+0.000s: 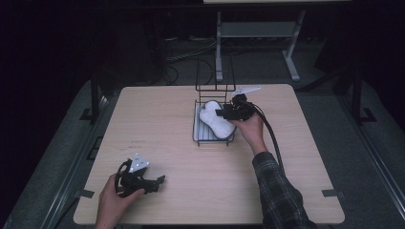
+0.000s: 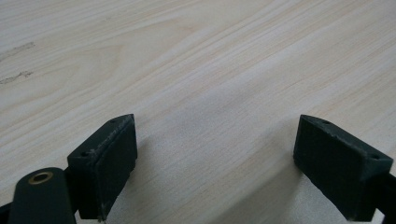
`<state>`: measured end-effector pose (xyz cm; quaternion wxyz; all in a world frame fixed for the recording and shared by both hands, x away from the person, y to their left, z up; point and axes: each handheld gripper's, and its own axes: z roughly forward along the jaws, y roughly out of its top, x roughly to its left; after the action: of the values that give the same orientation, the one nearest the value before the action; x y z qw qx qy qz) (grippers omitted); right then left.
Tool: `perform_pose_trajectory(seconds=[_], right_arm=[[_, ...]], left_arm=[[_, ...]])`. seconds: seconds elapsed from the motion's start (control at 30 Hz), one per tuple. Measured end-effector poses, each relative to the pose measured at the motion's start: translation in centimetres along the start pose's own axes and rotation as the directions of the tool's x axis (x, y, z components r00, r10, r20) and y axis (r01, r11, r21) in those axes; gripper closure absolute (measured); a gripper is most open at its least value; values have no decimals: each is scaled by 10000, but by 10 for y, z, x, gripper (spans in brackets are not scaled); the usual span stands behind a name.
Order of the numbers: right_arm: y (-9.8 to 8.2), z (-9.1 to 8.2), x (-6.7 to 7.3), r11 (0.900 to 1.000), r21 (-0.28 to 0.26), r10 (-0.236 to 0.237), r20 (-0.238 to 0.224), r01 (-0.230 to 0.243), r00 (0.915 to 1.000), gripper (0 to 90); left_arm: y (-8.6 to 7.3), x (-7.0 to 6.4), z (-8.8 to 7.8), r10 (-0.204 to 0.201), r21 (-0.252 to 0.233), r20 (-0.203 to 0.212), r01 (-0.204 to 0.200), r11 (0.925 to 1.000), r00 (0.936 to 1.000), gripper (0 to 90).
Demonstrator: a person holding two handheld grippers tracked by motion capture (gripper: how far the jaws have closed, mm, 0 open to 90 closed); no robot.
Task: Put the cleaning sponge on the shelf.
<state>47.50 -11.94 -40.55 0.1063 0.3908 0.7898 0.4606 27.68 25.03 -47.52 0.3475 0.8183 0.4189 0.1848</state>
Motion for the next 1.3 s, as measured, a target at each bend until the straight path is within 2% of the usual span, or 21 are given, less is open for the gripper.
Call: perform_pose_trajectory(seconds=[0.23, 0.33, 0.37, 0.43, 0.6, 0.77, 0.93, 1.17, 1.3], right_arm=[[0, -8, -4, 9999, -3, -130, 172, 130, 9998, 486], [-4, -14, -7, 9999, -93, -105, 209, 107, 9997, 555], [-8, -17, -10, 10000, -3, -85, 84, 85, 9999, 625], [-9, -18, -11, 10000, 31, -80, 124, 80, 9999, 650], [-21, -26, -16, 9993, 338, -152, -10, 152, 9999, 829], [-25, -26, -16, 9981, 580, -221, -60, 224, 9997, 877], [-30, -24, -11, 9966, 747, -336, -126, 344, 9994, 887], [-47, -36, -6, 9961, 736, -474, -157, 484, 9988, 886], [-54, -48, -5, 9962, 768, -392, -138, 402, 9991, 811]], left_arm=[[0, 0, 0, -3, 0, 1, 3, 10000, 10000, 128], [0, 0, 0, 2, 3, 3, -2, 10000, 10000, 128], [0, 0, 0, -7, -1, 1, 7, 10000, 10000, 128], [0, 0, 0, 7, 4, 2, -7, 10000, 10000, 128], [0, 0, 0, -15, -8, 10, 15, 10000, 10000, 128], [0, 0, 0, -17, -8, 11, 17, 10000, 10000, 128], [0, 0, 0, -15, -9, 11, 15, 10000, 10000, 128], [0, 0, 0, -20, -11, 11, 20, 10000, 10000, 127], [0, 0, 0, -17, -7, 12, 17, 10000, 10000, 128]])
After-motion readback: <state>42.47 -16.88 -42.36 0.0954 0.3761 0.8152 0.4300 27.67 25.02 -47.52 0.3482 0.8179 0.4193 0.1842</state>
